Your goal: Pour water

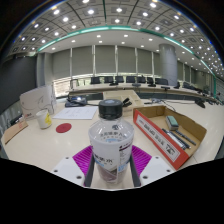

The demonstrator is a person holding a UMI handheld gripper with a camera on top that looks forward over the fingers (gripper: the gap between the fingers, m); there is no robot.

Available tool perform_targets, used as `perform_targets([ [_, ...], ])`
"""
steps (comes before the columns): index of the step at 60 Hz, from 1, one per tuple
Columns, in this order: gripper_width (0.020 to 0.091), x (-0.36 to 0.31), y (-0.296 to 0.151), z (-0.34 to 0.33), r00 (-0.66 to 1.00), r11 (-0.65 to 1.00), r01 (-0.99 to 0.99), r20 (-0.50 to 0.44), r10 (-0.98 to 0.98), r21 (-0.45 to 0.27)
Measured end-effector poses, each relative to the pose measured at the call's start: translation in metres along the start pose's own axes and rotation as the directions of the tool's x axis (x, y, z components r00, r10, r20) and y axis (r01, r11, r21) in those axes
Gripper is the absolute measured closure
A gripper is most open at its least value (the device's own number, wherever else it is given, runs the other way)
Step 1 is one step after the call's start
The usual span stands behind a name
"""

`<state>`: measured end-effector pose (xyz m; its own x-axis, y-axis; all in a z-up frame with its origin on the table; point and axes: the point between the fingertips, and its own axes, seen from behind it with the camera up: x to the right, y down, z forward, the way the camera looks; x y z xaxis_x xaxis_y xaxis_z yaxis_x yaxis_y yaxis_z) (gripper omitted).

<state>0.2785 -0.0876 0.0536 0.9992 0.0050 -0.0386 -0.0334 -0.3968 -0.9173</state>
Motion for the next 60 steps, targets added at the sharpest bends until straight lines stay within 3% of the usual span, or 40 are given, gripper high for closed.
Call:
perform_targets([
  [5,0.0560,0.002,-0.003,0.002,1.000,1.000,-0.008,-0.012,0.008,0.016],
  [15,0.0682,-0.001,-0.003,0.004,1.000,1.000,0.025,-0.003,-0.025,-0.007],
  [21,0.0703,-0.006,-0.011,0.003,0.998,0.998,0.065,-0.002,-0.065,-0.017],
  [31,0.0703,-0.014,-0.051,0.009,0.989,0.990,0.137,-0.058,-0.138,-0.011],
  [45,0.0704,-0.065,-0.130,0.040,0.911,0.923,0.385,-0.155,-0.383,-0.014],
  [60,0.0706,-0.174,-0.206,0.099,0.582,0.619,0.781,-0.264,-0.769,-0.082],
])
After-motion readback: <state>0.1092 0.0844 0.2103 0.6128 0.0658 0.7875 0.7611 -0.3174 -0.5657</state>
